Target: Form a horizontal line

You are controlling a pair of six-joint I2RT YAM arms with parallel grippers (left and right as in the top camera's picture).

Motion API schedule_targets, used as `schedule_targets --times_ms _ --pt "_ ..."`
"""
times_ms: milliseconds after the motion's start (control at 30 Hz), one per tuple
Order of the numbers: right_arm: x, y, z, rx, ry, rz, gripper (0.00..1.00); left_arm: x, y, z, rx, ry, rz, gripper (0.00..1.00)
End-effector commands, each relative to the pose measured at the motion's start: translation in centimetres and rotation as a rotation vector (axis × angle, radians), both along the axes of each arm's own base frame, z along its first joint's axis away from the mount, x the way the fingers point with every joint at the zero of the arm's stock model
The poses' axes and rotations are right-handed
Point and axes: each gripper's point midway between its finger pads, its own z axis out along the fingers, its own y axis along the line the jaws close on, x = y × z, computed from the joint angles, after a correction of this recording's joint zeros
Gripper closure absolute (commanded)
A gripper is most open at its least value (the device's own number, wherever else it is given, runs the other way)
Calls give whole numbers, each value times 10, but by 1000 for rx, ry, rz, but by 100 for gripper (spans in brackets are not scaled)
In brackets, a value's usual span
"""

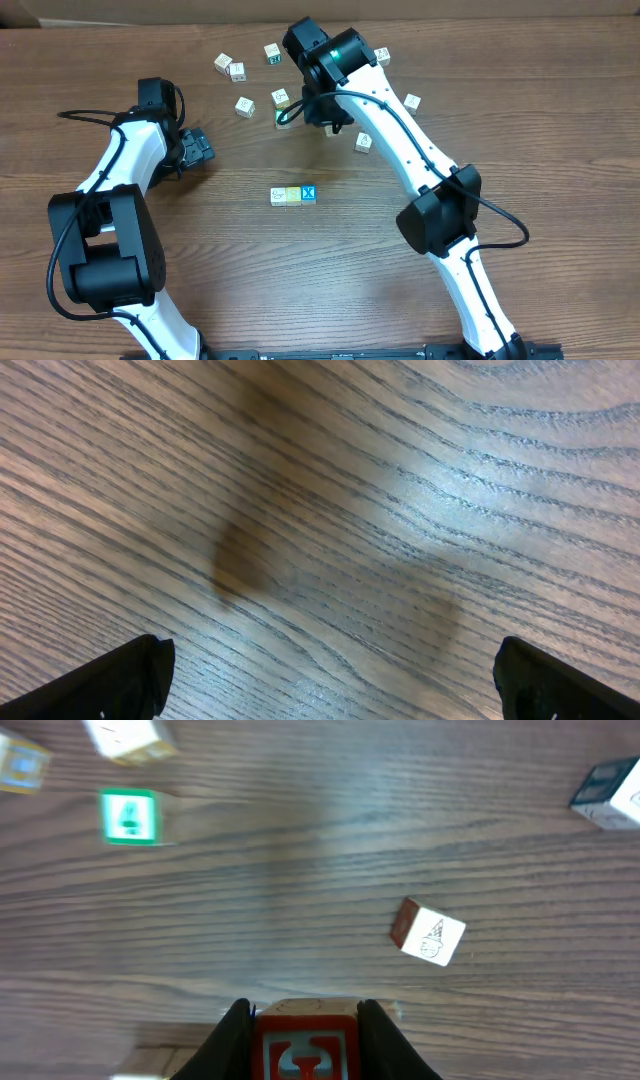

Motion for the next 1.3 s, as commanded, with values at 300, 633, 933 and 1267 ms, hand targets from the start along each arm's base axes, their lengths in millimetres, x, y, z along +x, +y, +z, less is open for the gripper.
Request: schedule_targets --times_ms 300,633,933,1267 --pt "10 -8 -29 -10 -1 4 79 -1 1 -1 16 10 -26 0" --pt "11 -8 -64 -18 13 5 73 -1 1 -1 16 9 -26 1" --pt "11 -6 -65 -17 11 7 50 -1 1 -2 17 10 -25 0" --pt "15 -8 -64 -4 -1 -33 36 -1 1 -1 16 9 -26 0"
